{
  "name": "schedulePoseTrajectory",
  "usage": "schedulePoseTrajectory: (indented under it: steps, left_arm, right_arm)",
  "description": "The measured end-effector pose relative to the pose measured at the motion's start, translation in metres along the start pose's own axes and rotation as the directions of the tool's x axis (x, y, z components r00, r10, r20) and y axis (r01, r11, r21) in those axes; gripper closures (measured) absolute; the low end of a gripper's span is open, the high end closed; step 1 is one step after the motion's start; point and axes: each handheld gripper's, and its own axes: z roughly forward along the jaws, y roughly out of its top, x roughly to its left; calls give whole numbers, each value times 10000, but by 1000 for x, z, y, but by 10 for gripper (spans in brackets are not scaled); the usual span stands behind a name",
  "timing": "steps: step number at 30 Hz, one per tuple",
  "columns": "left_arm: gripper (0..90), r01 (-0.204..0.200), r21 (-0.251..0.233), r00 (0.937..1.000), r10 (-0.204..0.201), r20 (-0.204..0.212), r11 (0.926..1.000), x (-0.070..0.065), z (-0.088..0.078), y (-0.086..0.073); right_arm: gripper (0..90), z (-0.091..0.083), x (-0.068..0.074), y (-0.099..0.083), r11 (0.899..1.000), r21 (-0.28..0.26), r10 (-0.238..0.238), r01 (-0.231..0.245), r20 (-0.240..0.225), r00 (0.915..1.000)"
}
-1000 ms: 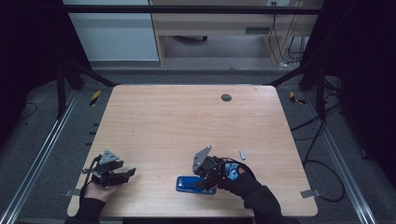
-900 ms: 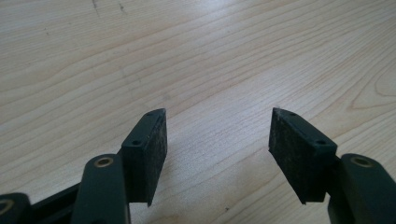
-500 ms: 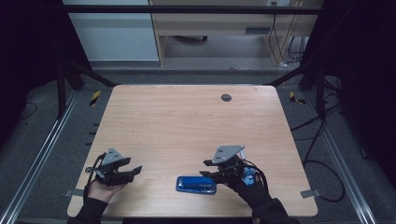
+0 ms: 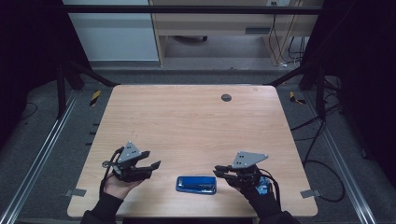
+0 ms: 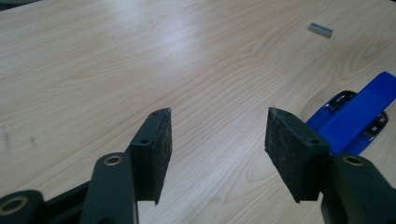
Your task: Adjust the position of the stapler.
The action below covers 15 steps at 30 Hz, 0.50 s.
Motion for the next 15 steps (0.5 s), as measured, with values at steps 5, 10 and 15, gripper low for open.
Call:
schedulePoseTrajectory:
  steps: [5,10,15]
  left_arm:
    - [421,-255,-43,9992,256,302,9997,-11,10,10]
    - [431,-503,-28,9973,504,525,9987,-20,15,15]
    - [435,-581,1,9958,579,705,9983,-24,20,19]
  right_arm:
    - [822,-6,0,-10,9996,-76,287,-287,4,9996]
    - [842,-9,3,-16,9993,-100,361,-362,-122,9993]
    - [855,-5,6,-21,9993,169,328,-323,-268,9991]
